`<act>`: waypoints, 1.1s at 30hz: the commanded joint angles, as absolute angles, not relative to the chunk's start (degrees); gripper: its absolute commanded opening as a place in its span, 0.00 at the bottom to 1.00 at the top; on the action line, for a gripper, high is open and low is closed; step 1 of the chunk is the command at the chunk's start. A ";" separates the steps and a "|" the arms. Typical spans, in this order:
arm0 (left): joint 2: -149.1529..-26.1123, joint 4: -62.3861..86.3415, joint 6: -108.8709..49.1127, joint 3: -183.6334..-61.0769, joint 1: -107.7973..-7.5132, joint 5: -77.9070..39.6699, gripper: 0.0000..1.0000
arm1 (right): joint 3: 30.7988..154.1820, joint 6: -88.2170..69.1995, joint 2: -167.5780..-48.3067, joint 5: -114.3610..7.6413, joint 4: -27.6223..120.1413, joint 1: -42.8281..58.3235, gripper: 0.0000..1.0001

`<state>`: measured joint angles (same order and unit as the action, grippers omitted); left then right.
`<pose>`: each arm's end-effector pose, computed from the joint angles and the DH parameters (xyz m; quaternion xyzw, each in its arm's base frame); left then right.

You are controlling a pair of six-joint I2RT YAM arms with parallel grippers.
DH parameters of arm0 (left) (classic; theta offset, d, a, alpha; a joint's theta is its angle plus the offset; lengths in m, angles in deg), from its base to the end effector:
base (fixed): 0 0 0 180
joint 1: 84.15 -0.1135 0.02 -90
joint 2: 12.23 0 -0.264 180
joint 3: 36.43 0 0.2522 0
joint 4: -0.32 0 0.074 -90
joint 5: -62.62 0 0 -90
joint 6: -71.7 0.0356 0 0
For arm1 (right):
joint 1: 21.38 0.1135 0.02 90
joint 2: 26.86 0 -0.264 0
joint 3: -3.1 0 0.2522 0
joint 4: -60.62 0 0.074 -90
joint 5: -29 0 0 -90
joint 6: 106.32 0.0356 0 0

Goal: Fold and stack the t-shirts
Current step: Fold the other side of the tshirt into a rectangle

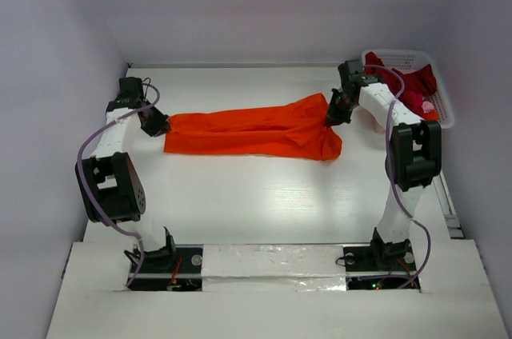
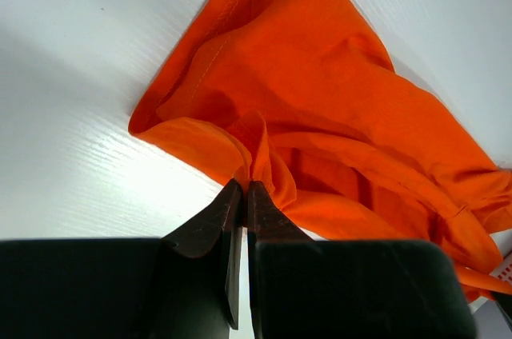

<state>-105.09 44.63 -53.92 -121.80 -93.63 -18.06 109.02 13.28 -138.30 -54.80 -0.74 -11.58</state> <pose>0.3469 0.0521 0.2585 -0.3366 0.8800 -0.1485 0.3003 0.4038 0.0737 0.2344 0.1575 0.9656 0.1173 0.1705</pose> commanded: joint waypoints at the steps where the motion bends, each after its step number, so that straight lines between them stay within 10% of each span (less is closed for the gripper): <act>1: -105.39 43.09 -53.90 -122.43 -93.91 -18.85 0.00 | 113.53 11.80 -139.62 -54.85 -0.43 -12.41 0.00; 33: -114.00 41.06 -54.34 -127.70 -94.44 -20.88 0.00 | 121.88 8.64 -149.99 -53.61 -1.13 -12.41 0.02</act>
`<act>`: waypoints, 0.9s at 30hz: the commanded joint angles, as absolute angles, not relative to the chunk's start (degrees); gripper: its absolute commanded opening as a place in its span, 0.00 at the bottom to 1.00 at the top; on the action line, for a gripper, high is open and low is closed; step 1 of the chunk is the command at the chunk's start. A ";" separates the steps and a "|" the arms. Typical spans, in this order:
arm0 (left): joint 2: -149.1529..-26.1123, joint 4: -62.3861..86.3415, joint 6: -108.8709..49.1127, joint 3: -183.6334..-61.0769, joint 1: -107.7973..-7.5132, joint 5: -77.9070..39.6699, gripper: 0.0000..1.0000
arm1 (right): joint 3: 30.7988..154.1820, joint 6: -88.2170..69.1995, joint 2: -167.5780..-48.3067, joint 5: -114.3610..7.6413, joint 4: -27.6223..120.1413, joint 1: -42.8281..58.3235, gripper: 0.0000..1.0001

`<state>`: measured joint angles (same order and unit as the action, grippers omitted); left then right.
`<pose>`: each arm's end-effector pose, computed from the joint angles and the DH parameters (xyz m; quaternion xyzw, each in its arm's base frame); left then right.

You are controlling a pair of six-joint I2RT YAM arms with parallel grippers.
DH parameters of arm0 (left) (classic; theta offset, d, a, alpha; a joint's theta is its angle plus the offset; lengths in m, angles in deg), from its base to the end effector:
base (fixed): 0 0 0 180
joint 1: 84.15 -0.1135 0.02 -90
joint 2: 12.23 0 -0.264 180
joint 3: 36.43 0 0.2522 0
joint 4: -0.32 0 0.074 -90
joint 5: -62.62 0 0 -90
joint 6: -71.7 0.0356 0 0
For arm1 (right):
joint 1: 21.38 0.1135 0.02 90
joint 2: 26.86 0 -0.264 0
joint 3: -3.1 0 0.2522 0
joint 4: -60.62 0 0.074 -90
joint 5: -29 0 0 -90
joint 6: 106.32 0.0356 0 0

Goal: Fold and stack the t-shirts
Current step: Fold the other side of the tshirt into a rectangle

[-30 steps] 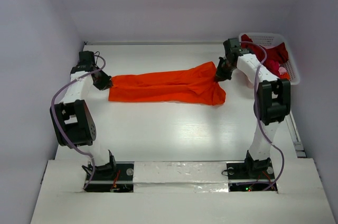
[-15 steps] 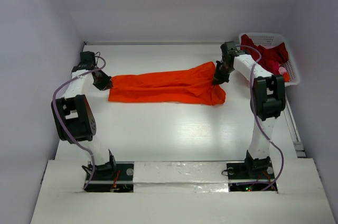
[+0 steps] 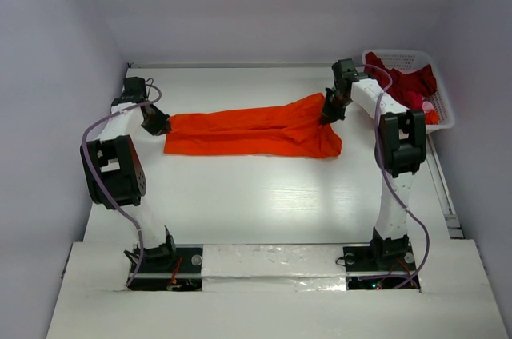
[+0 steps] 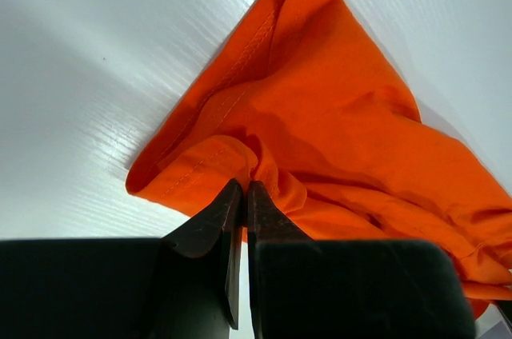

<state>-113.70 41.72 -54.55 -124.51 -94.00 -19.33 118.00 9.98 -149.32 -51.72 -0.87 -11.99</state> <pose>0.3761 0.0602 0.2246 -0.3527 0.8832 -0.1340 0.2785 0.4437 0.0792 0.2012 0.1296 0.9716 0.1313 0.1481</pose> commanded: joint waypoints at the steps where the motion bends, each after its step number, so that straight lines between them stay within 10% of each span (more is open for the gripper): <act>1: -114.00 41.06 -54.33 -128.05 -94.96 -20.96 0.00 | 121.89 8.55 -150.08 -53.97 -1.31 -12.41 0.08; 4: -114.79 41.42 -54.07 -128.93 -95.49 -21.49 0.00 | 122.59 8.29 -149.39 -55.55 -1.22 -12.41 0.40; 8: -114.79 41.15 -54.25 -129.90 -96.72 -22.02 0.09 | 123.47 7.85 -149.47 -56.17 -1.66 -12.41 0.49; 16: -114.01 41.68 -55.12 -131.66 -96.72 -21.84 0.82 | 123.99 7.76 -148.07 -55.64 -1.75 -12.41 0.60; 23: -110.41 42.47 -55.39 -131.93 -96.72 -20.00 0.79 | 121.36 8.11 -142.27 -53.01 -0.96 -11.72 0.58; 26: -108.56 42.30 -55.65 -130.70 -96.72 -18.42 0.62 | 119.52 7.94 -139.55 -51.86 -0.69 -10.05 0.52; 27: -108.03 42.21 -55.65 -130.17 -96.72 -17.02 0.41 | 118.64 7.67 -139.02 -52.03 -0.87 -8.39 0.52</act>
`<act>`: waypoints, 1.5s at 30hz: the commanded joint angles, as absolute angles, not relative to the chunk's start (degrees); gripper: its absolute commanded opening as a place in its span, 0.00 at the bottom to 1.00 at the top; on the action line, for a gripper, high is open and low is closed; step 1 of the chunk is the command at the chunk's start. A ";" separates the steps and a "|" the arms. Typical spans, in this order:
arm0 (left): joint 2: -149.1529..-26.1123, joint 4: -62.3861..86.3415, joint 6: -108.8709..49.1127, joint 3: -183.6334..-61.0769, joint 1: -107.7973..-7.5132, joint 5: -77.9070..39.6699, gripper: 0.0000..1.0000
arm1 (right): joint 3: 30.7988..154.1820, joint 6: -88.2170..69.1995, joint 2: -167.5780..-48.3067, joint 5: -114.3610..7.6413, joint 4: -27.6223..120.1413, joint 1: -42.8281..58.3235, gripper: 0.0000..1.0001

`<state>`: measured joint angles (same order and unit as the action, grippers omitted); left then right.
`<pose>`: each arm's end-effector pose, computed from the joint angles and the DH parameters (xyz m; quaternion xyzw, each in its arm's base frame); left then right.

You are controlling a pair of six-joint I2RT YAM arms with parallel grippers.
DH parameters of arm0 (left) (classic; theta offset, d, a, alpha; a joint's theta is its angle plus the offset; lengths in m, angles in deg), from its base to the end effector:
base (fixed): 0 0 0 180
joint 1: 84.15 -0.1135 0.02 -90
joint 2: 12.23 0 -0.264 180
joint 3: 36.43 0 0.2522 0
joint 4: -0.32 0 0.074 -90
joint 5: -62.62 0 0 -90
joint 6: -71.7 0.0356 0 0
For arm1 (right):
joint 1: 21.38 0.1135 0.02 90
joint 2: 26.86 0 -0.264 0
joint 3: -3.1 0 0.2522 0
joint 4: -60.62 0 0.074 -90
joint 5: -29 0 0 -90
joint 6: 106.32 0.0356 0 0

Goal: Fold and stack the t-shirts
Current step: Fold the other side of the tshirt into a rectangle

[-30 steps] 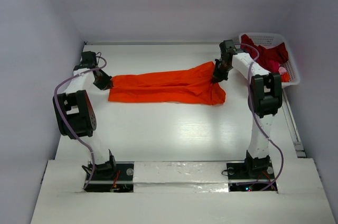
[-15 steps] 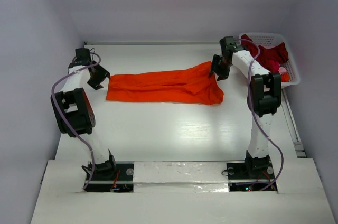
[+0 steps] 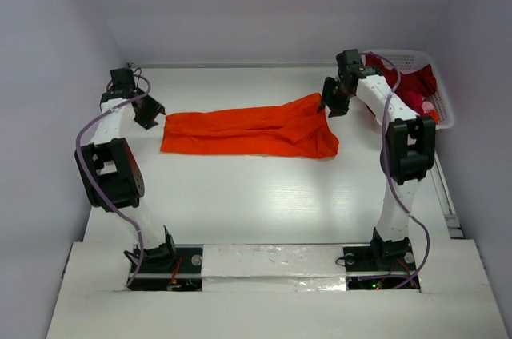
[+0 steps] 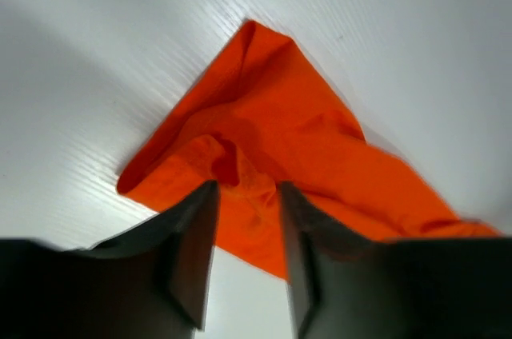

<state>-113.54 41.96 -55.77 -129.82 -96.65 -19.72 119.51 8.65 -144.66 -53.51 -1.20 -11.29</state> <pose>0.3842 0.0803 0.2544 -0.3745 0.8584 -0.1357 0.3231 0.4368 0.0824 0.2433 0.1107 0.9645 0.1302 0.2013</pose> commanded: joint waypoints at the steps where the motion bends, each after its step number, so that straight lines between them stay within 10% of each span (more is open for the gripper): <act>1: -107.51 42.21 -55.57 -129.30 -96.72 -16.57 0.29 | 118.20 7.58 -138.66 -52.91 -0.96 -7.24 0.48; 5: -103.12 42.21 -54.86 -127.44 -96.20 -16.92 0.08 | 116.09 7.67 -137.34 -54.05 -0.96 -1.00 0.45; 45: -101.35 41.68 -55.57 -123.57 -92.33 -15.95 0.15 | 111.08 10.83 -144.72 -53.53 4.40 3.32 0.45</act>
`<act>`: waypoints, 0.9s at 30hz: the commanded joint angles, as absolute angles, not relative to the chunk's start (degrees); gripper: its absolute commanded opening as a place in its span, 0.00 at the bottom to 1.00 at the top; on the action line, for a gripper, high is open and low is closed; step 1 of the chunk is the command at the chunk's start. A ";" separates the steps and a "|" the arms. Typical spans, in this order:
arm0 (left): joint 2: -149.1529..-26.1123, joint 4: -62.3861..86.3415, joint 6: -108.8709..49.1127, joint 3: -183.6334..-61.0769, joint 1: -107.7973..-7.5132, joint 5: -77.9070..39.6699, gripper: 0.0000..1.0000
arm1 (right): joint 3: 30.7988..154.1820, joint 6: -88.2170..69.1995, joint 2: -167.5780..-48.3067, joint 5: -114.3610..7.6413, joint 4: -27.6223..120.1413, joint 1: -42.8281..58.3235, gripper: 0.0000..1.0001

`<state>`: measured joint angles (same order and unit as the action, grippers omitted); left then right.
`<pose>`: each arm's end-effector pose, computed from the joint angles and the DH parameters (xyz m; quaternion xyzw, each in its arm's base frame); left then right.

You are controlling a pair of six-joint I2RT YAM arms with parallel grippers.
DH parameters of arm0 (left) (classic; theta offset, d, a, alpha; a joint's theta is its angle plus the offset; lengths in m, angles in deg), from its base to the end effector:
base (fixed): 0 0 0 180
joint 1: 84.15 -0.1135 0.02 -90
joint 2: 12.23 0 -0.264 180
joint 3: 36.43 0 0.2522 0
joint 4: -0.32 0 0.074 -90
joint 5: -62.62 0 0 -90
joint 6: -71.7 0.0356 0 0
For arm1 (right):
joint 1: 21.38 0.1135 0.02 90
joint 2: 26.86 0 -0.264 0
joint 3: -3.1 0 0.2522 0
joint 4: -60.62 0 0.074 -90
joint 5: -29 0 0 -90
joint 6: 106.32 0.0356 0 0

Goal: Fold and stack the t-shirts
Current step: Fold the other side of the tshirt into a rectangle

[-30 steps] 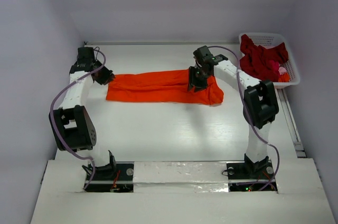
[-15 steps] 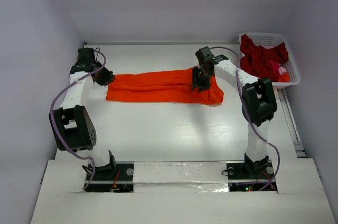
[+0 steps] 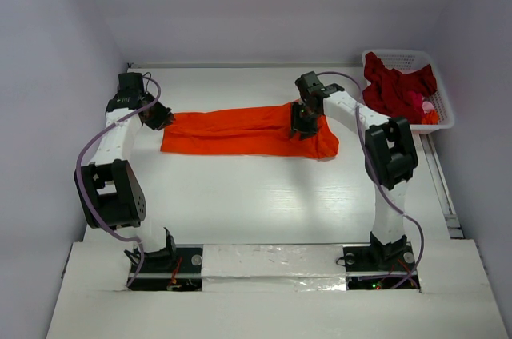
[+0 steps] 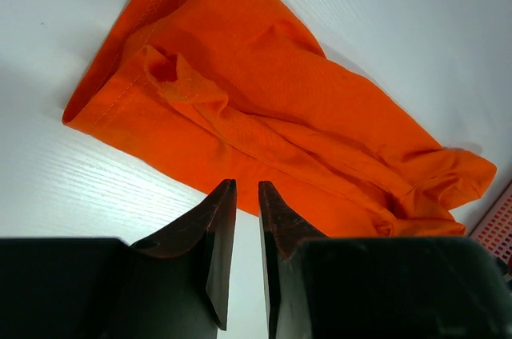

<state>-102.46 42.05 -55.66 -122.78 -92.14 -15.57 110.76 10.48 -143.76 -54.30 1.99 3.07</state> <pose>0.3465 0.0413 0.2827 -0.3192 0.8648 -0.1874 0.3393 0.3893 0.1816 0.2071 0.0089 0.9798 0.1346 0.1479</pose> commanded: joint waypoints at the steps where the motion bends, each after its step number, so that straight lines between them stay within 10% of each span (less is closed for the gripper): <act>1: -101.35 41.68 -55.57 -123.49 -92.33 -15.95 0.15 | 110.99 10.92 -144.90 -53.53 4.58 3.32 0.45; 13: -101.70 41.68 -55.48 -123.57 -92.33 -15.95 0.15 | 111.51 11.01 -146.83 -52.21 4.84 3.32 0.44; 23: -102.14 41.85 -55.48 -124.28 -92.33 -15.87 0.15 | 112.13 10.83 -146.92 -53.09 4.32 3.32 0.00; 27: -102.31 42.12 -55.30 -124.72 -92.33 -15.87 0.15 | 113.27 10.75 -146.75 -52.92 3.27 3.32 0.00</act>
